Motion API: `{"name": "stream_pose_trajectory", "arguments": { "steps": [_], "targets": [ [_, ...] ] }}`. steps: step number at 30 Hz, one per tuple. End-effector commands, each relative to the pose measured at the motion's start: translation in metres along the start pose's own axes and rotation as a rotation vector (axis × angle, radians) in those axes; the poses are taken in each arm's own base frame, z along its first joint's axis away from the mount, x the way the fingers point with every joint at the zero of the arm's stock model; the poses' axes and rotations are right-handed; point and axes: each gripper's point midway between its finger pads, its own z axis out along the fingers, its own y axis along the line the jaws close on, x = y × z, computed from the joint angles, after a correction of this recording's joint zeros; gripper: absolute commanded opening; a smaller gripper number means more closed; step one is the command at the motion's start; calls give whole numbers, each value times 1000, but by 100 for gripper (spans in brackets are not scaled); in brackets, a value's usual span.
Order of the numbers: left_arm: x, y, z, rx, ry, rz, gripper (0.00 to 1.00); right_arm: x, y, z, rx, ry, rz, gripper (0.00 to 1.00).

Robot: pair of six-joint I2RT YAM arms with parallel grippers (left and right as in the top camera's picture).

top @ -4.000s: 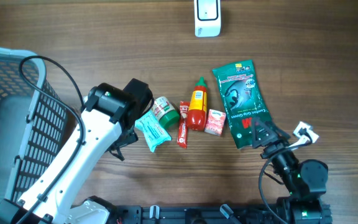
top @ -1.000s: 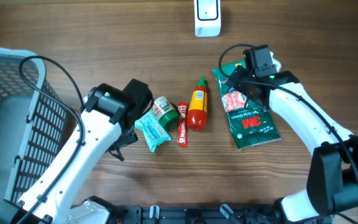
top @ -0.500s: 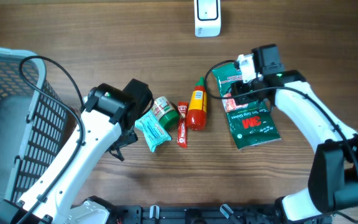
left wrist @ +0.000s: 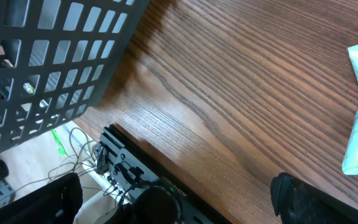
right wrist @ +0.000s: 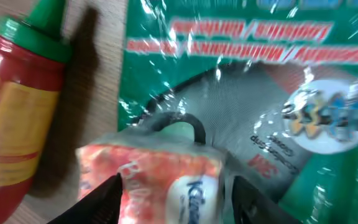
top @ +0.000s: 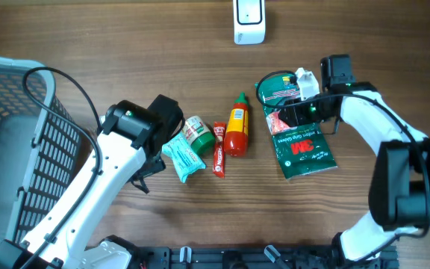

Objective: Scan the item barcode
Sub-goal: 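Lift the Kleenex pack and carry it toward the white scanner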

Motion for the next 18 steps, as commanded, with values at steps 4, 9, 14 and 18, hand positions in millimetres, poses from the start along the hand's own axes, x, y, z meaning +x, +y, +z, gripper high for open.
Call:
{"name": "stream_pose_trajectory", "arguments": {
  "steps": [4, 9, 14, 18],
  "targets": [
    [-2, 3, 0, -1, -14, -27, 100, 16, -6, 23, -15, 65, 11, 40],
    [-1, 3, 0, -2, -14, -26, 100, -1, -4, 10, -5, 23, 101, 39],
    [-2, 3, 0, -1, -14, -26, 100, -12, -3, 3, -1, -2, 148, 29],
    [-2, 3, 0, -1, -14, -26, 100, -9, 2, -3, -13, 21, 247, 4]
  ]
}}
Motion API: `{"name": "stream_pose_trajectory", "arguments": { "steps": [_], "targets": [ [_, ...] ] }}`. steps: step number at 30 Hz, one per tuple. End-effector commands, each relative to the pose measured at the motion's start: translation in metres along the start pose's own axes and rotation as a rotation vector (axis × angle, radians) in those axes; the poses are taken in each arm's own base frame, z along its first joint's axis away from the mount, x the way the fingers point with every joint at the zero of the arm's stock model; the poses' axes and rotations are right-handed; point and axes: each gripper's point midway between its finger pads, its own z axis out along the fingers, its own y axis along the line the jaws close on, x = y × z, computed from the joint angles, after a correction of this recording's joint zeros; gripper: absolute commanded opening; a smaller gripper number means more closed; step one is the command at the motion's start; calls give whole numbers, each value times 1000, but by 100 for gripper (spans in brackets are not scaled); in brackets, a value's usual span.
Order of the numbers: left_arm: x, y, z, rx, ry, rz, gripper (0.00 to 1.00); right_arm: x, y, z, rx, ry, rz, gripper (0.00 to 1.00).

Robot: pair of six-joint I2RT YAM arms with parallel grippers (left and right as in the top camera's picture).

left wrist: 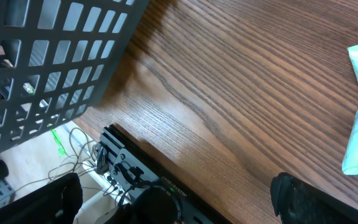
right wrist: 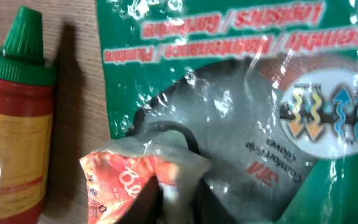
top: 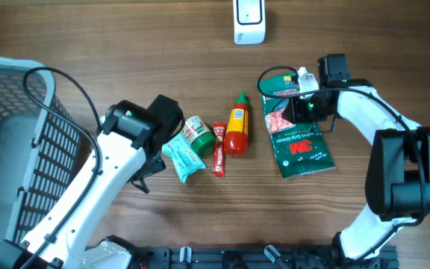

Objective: Scan the item barcode
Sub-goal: 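Lift the Kleenex pack and carry it toward the white scanner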

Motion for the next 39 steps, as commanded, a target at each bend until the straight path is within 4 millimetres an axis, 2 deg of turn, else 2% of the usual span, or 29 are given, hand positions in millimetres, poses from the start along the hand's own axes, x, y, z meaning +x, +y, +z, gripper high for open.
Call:
{"name": "stream_pose_trajectory", "arguments": {
  "steps": [1, 5, 8, 10, 12, 15, 19, 22, 26, 32, 35, 39],
  "targets": [
    [-2, 3, 0, -1, -15, -27, 100, -8, 8, -13, -13, -10, 79, 4],
    [-2, 3, 0, -1, -14, -27, 100, -19, 39, -36, -143, -30, 107, 4],
    [-2, 3, 0, -1, -15, -27, 100, -25, 59, -63, -209, -55, 277, 4],
    [-2, 3, 0, -1, -14, -27, 100, -20, 71, -78, -254, -32, 426, 4],
    [-2, 3, 0, -1, -14, -27, 100, -9, 101, -102, -394, 39, 572, 4],
    [-2, 3, 0, -1, -15, -27, 100, 10, 133, -127, -537, 182, 744, 4],
    [-2, 3, 0, -1, -15, -27, 100, 41, 137, -135, -487, 311, 881, 4],
    [-2, 3, 0, -1, -14, -27, 100, 68, 132, -134, -366, 377, 936, 4],
    [-2, 3, 0, -1, -14, -26, 100, 97, 142, -128, -189, 441, 1003, 4],
    [-2, 3, 0, -2, -14, -26, 100, 119, 182, -130, -135, 449, 953, 4],
    [-2, 3, 0, -1, -14, -27, 100, 125, 192, -141, -139, 414, 940, 4],
    [-2, 3, 0, -1, -14, -27, 100, 126, 195, -157, -159, 357, 972, 4]
  ]
}}
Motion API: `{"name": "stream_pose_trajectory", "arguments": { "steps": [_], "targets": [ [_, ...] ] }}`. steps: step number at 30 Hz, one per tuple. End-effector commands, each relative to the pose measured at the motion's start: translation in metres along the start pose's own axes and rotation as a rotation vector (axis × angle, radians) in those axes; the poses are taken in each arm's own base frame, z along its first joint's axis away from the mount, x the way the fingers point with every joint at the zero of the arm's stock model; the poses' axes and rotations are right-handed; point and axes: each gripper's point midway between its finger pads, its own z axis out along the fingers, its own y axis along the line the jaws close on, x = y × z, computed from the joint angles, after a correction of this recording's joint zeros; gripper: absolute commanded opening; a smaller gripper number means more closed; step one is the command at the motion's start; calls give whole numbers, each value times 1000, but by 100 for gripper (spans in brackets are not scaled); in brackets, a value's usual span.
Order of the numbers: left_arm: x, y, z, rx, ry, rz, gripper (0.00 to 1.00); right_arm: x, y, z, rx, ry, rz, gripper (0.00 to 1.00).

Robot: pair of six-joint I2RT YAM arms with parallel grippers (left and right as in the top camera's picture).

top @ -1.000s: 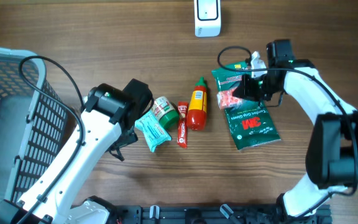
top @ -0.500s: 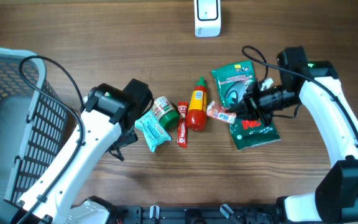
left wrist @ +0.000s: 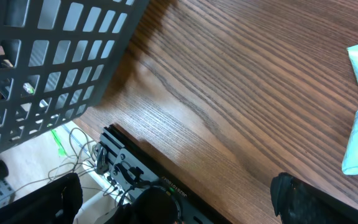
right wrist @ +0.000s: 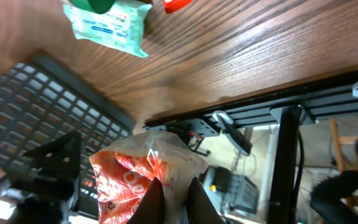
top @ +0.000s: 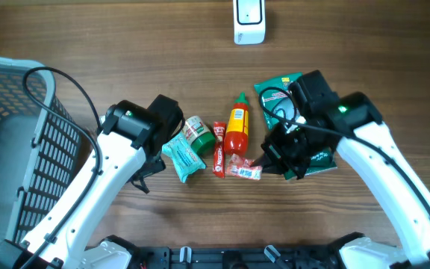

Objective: Scan the item barcode
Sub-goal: 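Lift the Kleenex pack and carry it toward the white scanner, then hold the Kleenex pack up in front of the scanner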

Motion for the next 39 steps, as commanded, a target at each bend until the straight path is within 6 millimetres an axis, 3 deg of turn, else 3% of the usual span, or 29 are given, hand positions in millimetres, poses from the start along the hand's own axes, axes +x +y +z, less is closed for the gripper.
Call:
{"name": "stream_pose_trajectory", "arguments": {
  "steps": [1, 4, 6, 7, 12, 16, 18, 22, 25, 28, 33, 39],
  "targets": [
    [-2, 3, 0, -1, -14, -27, 100, 4, 3, -12, -40, -55, 37, 4],
    [-2, 3, 0, -1, -14, -27, 100, -20, 15, -17, -72, -188, -23, 4],
    [-2, 3, 0, -1, -14, -26, 100, -48, 41, -27, -143, -351, -154, 4],
    [-2, 3, 0, -1, -14, -26, 100, -69, 64, -41, -191, -500, -268, 4],
    [-2, 3, 0, -1, -14, -26, 100, -127, 115, -108, -231, -1017, -489, 4],
    [-2, 3, 0, -1, -14, -26, 100, -155, 148, -129, -212, -1232, -606, 4],
    [-2, 3, 0, -1, -14, -27, 100, -169, 166, -124, -182, -1280, -707, 4],
    [-2, 3, 0, -1, -14, -26, 100, -220, 207, -96, -114, -1406, -896, 4],
    [-2, 3, 0, -1, -14, -27, 100, -248, 234, -89, -144, -1544, -975, 4],
    [-2, 3, 0, -1, -14, -26, 100, -270, 249, -82, -182, -1669, -1042, 4],
    [-2, 3, 0, -1, -14, -26, 100, -302, 256, -84, -286, -1840, -1046, 4],
    [-1, 3, 0, -1, -14, -26, 100, -336, 280, -73, -289, -1833, -1073, 4]
  ]
}}
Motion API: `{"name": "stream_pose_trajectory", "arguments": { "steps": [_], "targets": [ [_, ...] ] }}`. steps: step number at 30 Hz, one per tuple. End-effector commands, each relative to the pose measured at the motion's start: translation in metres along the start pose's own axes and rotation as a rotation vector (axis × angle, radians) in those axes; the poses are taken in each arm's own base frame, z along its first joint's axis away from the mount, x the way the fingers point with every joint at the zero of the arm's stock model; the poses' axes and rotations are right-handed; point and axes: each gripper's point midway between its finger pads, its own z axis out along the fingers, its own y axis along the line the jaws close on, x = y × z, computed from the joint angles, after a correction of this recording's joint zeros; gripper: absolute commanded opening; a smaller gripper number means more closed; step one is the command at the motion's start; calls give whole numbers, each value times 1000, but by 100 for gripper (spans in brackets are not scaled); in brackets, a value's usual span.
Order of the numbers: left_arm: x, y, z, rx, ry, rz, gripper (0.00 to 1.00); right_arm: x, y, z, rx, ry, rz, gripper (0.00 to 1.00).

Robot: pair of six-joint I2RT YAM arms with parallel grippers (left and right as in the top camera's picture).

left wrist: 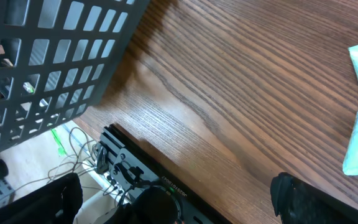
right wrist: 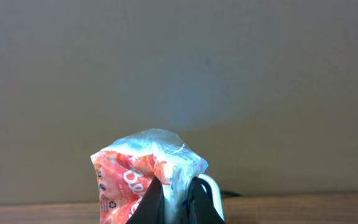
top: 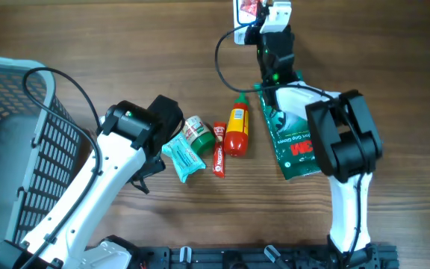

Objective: Scan the item barcode
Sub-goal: 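Hold the Kleenex pack up in front of the scanner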

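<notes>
A crumpled orange-red packet (right wrist: 129, 180) stands upright in my right gripper (right wrist: 174, 194), which is shut on its clear edge. Just behind it is the white scanner (right wrist: 214, 190), in front of a plain wall. In the overhead view the right gripper (top: 263, 15) is stretched to the table's far edge. There it holds the packet (top: 251, 7) over the scanner (top: 242, 34). My left gripper (left wrist: 179, 198) is open and low over bare wood, with a pale teal packet at its right. In the overhead view the left gripper (top: 169, 123) is left of the row of items.
A dark wire basket (top: 13, 112) fills the left side. In a row at mid-table lie a teal packet (top: 183, 157), a green jar (top: 198, 131), a red stick sachet (top: 219, 152) and a red sauce bottle (top: 237, 128). A green 3M pack (top: 297, 142) lies to the right.
My right gripper, still shut on the orange packet, was over the table's middle near the sauce bottle; now it is at the far edge by the scanner. The left arm has not moved.
My right gripper stood open around the orange packet lying on the green 3M pack. Then it was shut on the packet there. Later it held the packet in the air above mid-table, and now holds it upright at the scanner. The left arm stayed still throughout.
</notes>
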Motion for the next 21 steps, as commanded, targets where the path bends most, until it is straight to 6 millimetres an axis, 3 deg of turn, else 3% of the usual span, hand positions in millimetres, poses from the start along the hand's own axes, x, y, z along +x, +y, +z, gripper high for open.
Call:
{"name": "stream_pose_trajectory", "arguments": {
  "steps": [1, 5, 8, 10, 12, 16, 19, 21],
  "targets": [
    [-2, 3, -1, -1, -14, -24, 100, -4, 3, 22, -19, -36, -16, 4],
    [-2, 3, -1, 0, -15, -24, 100, -1, 3, 26, -15, -16, -23, 4],
    [-2, 3, -1, -1, -14, -24, 100, -10, 2, 26, -14, -38, -19, 4],
    [-2, 3, -1, 0, -14, -24, 100, -26, 2, 25, -8, -62, -16, 4],
    [-2, 3, -1, 0, -15, -24, 100, -56, -9, 21, 70, -100, -40, 4],
    [-2, 3, -1, -1, -14, -24, 100, -137, -61, -12, 409, -61, -280, 4],
    [-2, 3, -1, 0, -15, -24, 100, -166, -107, -36, 597, 33, -448, 4],
    [-2, 3, -1, 0, -15, -24, 100, -181, -176, -60, 789, 125, -518, 4]
  ]
}}
